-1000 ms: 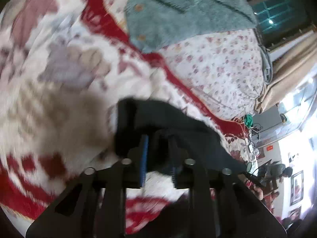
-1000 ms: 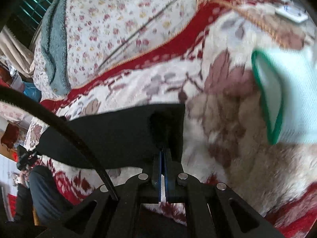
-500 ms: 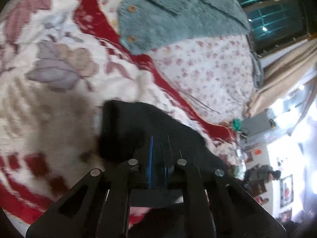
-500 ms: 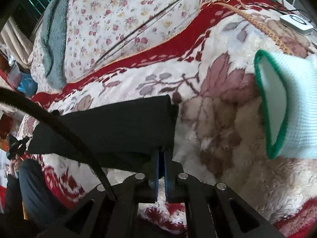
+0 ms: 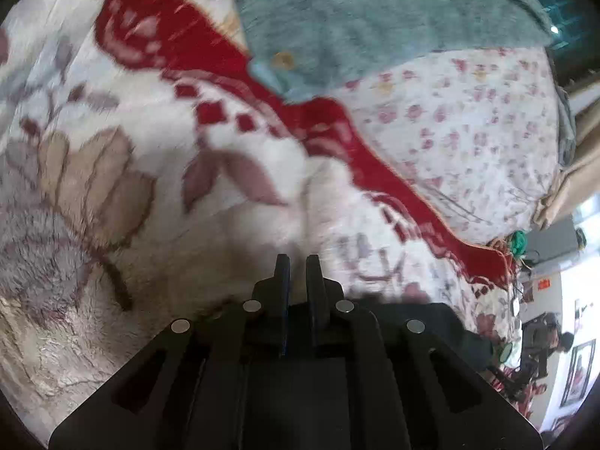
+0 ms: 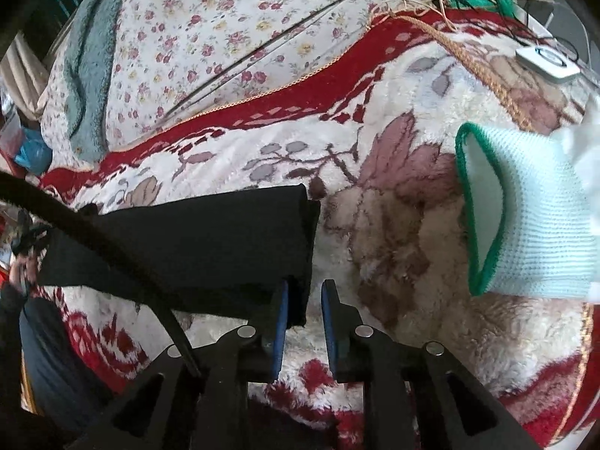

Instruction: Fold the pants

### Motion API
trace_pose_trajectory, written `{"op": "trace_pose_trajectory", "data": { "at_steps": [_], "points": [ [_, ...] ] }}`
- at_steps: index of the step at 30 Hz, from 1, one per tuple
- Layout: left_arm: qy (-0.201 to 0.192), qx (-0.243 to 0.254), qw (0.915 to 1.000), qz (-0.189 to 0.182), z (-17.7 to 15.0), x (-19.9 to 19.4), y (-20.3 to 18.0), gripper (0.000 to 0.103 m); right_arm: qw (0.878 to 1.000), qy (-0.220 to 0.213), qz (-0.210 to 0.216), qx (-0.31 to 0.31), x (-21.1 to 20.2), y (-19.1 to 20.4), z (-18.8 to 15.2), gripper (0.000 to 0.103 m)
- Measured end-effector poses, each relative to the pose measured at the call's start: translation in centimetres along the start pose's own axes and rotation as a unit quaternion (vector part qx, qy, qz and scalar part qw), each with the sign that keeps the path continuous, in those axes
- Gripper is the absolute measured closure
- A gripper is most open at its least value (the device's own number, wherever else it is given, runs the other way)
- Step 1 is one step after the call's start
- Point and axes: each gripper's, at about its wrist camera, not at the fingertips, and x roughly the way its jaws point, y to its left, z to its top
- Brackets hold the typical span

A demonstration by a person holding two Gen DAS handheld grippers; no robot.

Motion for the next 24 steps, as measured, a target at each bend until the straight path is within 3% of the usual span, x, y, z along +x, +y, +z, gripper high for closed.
{"op": "trace_pose_trajectory", "data": {
  "at_steps": [2, 5, 9, 11, 12, 15, 21, 24],
  "points": [
    [-0.004, 0.013, 0.9987, -0.049, -1.1, -1.8, -1.4, 0.097, 1.000, 0.000, -0.010, -0.013, -0.5, 0.3, -0.1, 0.086],
    [0.031, 0.081, 0.9909, -0.103, -4.0, -4.2, -4.5, 0.097, 0.999, -0.003, -0.022, -0.029, -1.0, 0.9, 0.0, 0.083],
    [0.125, 0.117, 0.9839, -0.049, -6.3, -1.2, -5.4, 0.097, 0.999, -0.009, -0.029, -0.035, -1.2, 1.5, 0.7, 0.082],
    [0.152, 0.104, 0.9829, -0.004, -6.0, 1.6, -4.4, 0.098, 0.999, -0.016, -0.039, -0.032, -1.3, 1.8, 1.2, 0.076],
    [0.159, 0.091, 0.9831, 0.002, -5.6, 3.2, -3.7, 0.101, 0.998, -0.020, -0.042, -0.030, -1.4, 2.0, 1.3, 0.074],
    [0.137, 0.062, 0.9886, -0.005, -3.8, 4.3, -3.8, 0.101, 0.998, -0.035, -0.053, -0.022, -2.4, 2.2, 1.5, 0.070],
    [0.124, 0.078, 0.9873, 0.061, -1.9, 6.1, -6.4, 0.101, 0.998, -0.052, -0.023, 0.011, -4.6, 1.5, 1.5, 0.067],
    [0.099, 0.084, 0.9882, 0.081, -2.1, 4.9, -7.6, 0.101, 0.998, -0.049, -0.022, 0.017, -5.1, 1.3, 1.3, 0.066]
  ]
}}
